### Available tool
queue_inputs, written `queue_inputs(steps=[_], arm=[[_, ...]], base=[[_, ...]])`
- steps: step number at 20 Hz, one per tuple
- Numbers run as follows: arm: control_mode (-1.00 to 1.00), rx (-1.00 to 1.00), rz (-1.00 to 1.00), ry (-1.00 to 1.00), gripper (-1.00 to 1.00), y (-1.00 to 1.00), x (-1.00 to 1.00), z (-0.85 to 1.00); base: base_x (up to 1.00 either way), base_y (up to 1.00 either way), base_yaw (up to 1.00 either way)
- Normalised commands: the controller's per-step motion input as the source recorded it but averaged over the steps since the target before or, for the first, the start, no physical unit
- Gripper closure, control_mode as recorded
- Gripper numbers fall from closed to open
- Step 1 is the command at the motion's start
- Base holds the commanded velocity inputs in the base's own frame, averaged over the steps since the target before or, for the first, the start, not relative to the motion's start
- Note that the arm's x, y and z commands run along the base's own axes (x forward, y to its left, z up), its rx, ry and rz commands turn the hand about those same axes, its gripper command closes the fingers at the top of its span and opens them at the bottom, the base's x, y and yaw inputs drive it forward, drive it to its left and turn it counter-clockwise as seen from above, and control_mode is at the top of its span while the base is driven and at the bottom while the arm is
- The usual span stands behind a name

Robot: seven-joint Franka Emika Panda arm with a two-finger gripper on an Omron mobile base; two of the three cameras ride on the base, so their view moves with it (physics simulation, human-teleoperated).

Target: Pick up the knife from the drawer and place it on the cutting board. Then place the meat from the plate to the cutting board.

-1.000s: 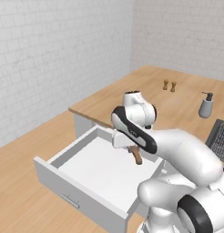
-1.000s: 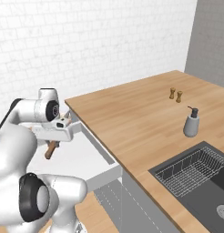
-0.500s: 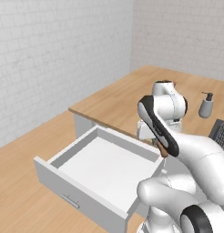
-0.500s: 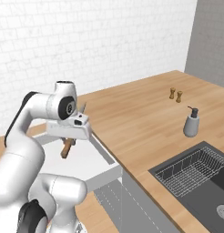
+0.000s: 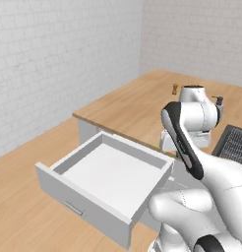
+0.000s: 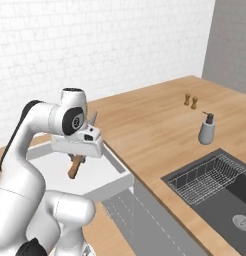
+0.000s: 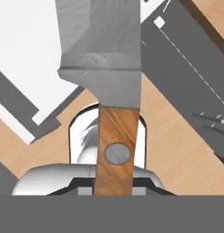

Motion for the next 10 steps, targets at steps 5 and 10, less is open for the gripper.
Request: queue_inputs(steps=[5, 10], arm=[[1.00, 0.00, 0.00, 0.00, 1.00, 0.00, 0.00, 0.00], [1.00, 0.00, 0.00, 0.00, 1.00, 0.00, 0.00, 0.00]], base=[[-1.00, 0.10, 0.05], [-0.43, 0.28, 0.55]])
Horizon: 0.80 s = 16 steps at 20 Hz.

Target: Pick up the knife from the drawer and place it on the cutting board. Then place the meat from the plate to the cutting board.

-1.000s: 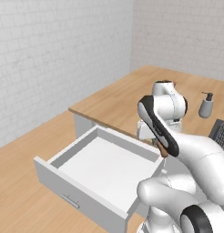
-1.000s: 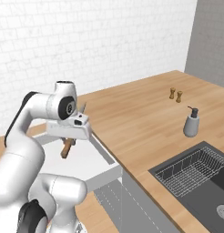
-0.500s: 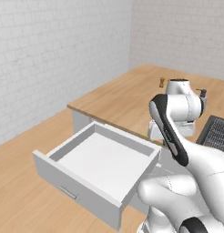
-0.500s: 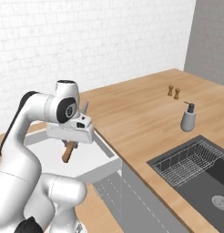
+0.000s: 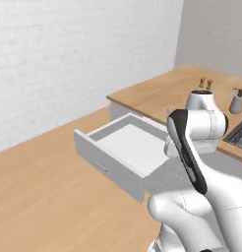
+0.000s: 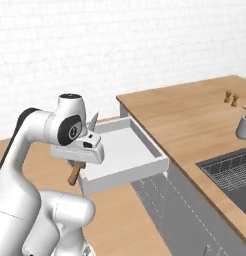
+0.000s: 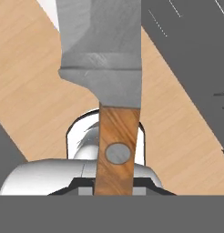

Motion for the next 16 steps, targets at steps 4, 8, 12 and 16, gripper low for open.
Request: queue_inputs(steps=[4, 8, 12, 16], arm=[[1.00, 0.00, 0.00, 0.00, 1.00, 0.00, 0.00, 0.00], [1.00, 0.00, 0.00, 0.00, 1.00, 0.00, 0.00, 0.00], [1.00, 0.00, 0.00, 0.00, 1.00, 0.00, 0.00, 0.00], [1.00, 0.00, 0.00, 0.00, 1.00, 0.00, 0.00, 0.00]], base=[[0.00, 0.12, 0.80], [0.00, 0.00, 0.87], [0.00, -0.05, 0.89], [-0.05, -0.19, 0.88]])
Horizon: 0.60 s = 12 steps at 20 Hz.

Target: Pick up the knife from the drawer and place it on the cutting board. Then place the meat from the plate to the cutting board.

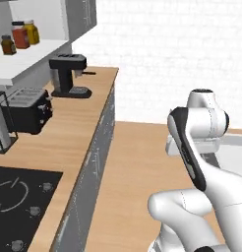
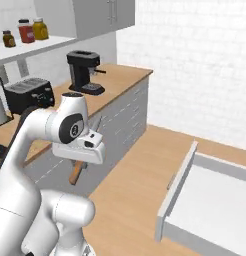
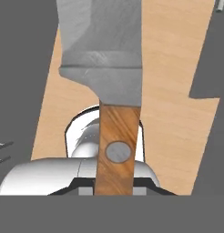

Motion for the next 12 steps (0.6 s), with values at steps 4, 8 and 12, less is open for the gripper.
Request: queue_inputs(steps=[4, 8, 12], arm=[[1.00, 0.00, 0.00, 0.00, 1.00, 0.00, 0.00, 0.00], [1.00, 0.00, 0.00, 0.00, 1.00, 0.00, 0.00, 0.00], [1.00, 0.00, 0.00, 0.00, 1.00, 0.00, 0.00, 0.00]], base=[[-0.15, -0.18, 0.83], [-0.29, -0.06, 0.77], [-0.36, 0.04, 0.71]])
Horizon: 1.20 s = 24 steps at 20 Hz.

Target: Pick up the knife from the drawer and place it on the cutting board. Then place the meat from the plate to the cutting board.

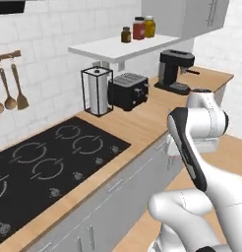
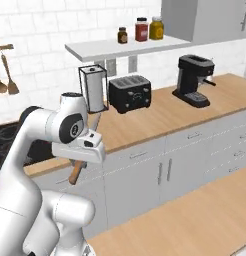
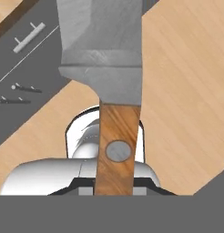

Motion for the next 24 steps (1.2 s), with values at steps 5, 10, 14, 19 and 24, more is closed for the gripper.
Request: queue_inputs(steps=[5, 10, 14, 19, 24], arm=[[1.00, 0.00, 0.00, 0.00, 1.00, 0.00, 0.00, 0.00], [1.00, 0.00, 0.00, 0.00, 1.00, 0.00, 0.00, 0.00], [1.00, 0.00, 0.00, 0.00, 1.00, 0.00, 0.00, 0.00], [1.00, 0.00, 0.00, 0.00, 1.00, 0.00, 0.00, 0.00], [1.00, 0.00, 0.00, 0.00, 1.00, 0.00, 0.00, 0.00]], base=[[-0.44, 0.38, 0.64], [-0.35, 0.75, 0.52], [0.00, 0.90, 0.24], [0.00, 0.91, 0.20], [0.00, 0.70, 0.41]])
